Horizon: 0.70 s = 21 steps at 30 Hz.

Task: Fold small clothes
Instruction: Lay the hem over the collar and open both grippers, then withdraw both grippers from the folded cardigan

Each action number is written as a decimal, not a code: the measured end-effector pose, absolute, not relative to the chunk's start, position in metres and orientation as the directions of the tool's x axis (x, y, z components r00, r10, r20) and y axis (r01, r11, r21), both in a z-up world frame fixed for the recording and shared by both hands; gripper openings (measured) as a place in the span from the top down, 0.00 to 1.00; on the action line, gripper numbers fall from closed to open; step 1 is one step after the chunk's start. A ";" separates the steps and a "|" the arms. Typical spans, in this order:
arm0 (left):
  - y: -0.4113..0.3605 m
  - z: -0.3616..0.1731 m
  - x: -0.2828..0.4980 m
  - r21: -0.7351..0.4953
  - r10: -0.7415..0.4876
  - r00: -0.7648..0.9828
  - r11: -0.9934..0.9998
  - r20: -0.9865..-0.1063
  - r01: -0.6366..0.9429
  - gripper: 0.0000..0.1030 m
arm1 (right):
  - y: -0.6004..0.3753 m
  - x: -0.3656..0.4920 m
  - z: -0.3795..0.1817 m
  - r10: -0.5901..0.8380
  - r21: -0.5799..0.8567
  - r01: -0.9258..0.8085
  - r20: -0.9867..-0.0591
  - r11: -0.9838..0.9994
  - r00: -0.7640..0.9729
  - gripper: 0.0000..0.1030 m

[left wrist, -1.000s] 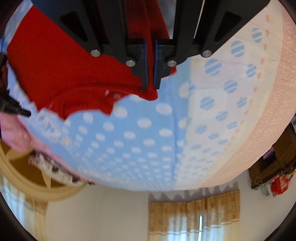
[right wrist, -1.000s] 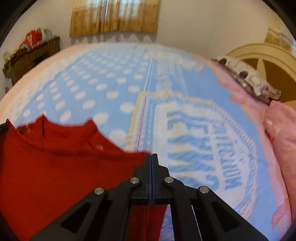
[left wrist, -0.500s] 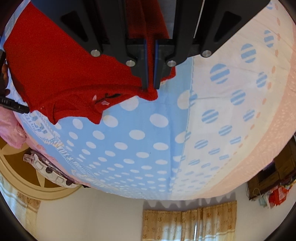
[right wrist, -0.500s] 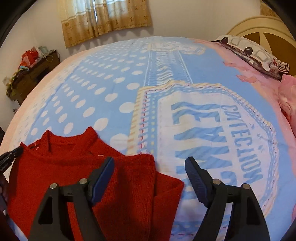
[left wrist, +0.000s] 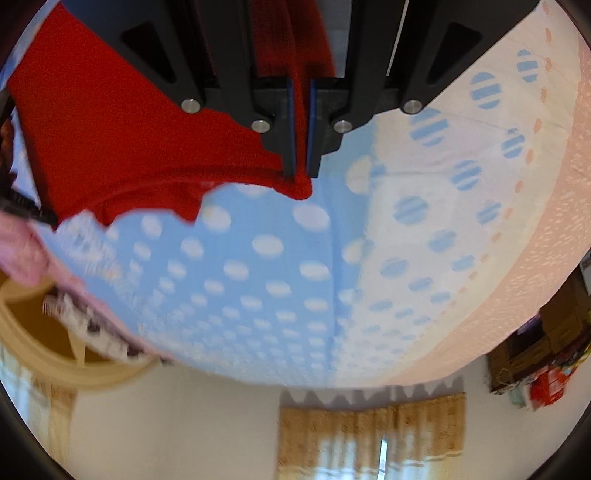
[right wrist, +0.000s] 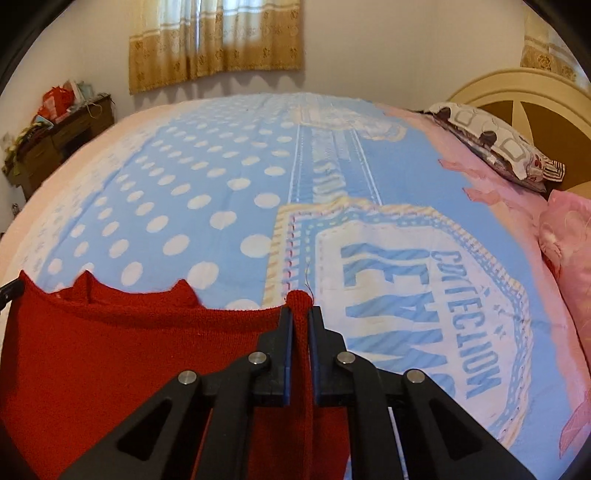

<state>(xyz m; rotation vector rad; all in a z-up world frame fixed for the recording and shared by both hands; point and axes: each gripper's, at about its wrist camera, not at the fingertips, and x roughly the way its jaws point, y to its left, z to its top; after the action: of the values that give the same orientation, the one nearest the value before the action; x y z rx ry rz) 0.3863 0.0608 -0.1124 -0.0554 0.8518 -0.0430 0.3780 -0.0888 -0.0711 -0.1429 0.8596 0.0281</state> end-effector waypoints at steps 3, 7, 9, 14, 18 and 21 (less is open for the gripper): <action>0.059 -0.118 0.383 -0.040 -0.020 0.664 0.999 -0.748 -0.015 0.86 | -0.078 0.386 -0.097 -0.023 -0.094 -0.098 -0.827 0.991 0.562 0.90; 0.071 -0.100 0.366 -0.042 0.007 0.687 0.998 -0.727 -0.054 0.61 | -0.063 0.362 -0.077 -0.041 -0.097 -0.058 -0.790 0.994 0.612 0.35; 0.081 -0.085 0.344 -0.055 0.011 0.727 0.996 -0.687 -0.067 0.56 | -0.069 0.348 -0.061 -0.004 -0.065 -0.073 -0.772 0.995 0.635 0.35; 0.083 -0.070 0.280 -0.089 -0.030 0.757 0.995 -0.653 -0.037 0.39 | -0.078 0.279 -0.023 0.067 -0.067 -0.167 -0.725 0.984 0.686 0.35; 0.063 -0.088 0.243 -0.031 -0.018 0.727 1.000 -0.686 -0.005 0.37 | -0.051 0.199 -0.040 0.154 -0.069 -0.297 -0.733 0.952 0.662 0.35; 0.055 -0.109 0.238 0.016 0.024 0.678 1.000 -0.735 -0.018 0.37 | -0.045 0.175 -0.071 0.135 -0.068 -0.290 -0.768 0.954 0.626 0.35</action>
<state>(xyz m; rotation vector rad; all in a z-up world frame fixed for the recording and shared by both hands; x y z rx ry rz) 0.2383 0.0553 -0.1089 0.0078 0.8253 0.0239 0.1747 -0.0450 -0.0712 -0.1931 0.8613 0.2460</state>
